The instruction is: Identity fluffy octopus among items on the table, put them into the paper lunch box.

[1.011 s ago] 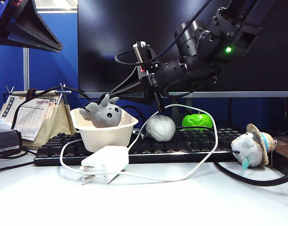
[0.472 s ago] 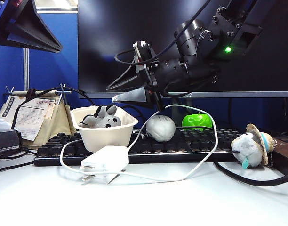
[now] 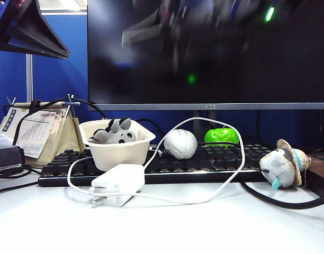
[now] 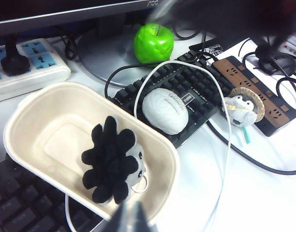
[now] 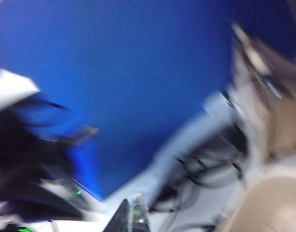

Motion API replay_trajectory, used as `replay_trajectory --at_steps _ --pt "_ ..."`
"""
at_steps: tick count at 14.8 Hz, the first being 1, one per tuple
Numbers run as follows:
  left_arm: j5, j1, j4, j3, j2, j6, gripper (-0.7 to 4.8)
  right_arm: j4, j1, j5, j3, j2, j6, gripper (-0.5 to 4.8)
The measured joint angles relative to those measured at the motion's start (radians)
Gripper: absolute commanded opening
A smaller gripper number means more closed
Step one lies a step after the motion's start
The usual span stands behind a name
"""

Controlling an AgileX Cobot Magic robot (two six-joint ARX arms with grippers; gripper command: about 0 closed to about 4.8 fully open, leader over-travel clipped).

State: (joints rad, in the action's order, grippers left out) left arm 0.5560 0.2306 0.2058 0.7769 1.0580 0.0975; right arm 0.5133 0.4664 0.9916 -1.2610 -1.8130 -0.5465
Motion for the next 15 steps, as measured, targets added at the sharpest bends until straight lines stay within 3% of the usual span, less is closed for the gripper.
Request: replay_trajectory --at_steps 3,7,10,12,15 --pt "0.0 0.0 -0.001 0.0 -0.034 -0.001 -0.06 -0.139 -0.004 0.085 0.0 0.161 -0.003 -0.08" --pt "-0.008 0.0 -0.017 0.0 -0.261 -0.005 -0.06 -0.303 -0.007 0.086 0.001 0.336 0.043 -0.08" --pt "-0.031 0.0 -0.008 0.0 -0.465 -0.046 -0.06 -0.514 -0.007 0.063 0.001 0.476 0.153 -0.08" --pt "-0.068 0.0 0.025 0.001 -0.71 -0.047 -0.06 -0.818 -0.007 -0.126 0.001 0.665 0.356 -0.08" --pt "-0.122 0.0 0.084 0.005 -0.859 -0.072 -0.06 -1.05 -0.007 -0.335 0.001 0.812 0.472 -0.08"
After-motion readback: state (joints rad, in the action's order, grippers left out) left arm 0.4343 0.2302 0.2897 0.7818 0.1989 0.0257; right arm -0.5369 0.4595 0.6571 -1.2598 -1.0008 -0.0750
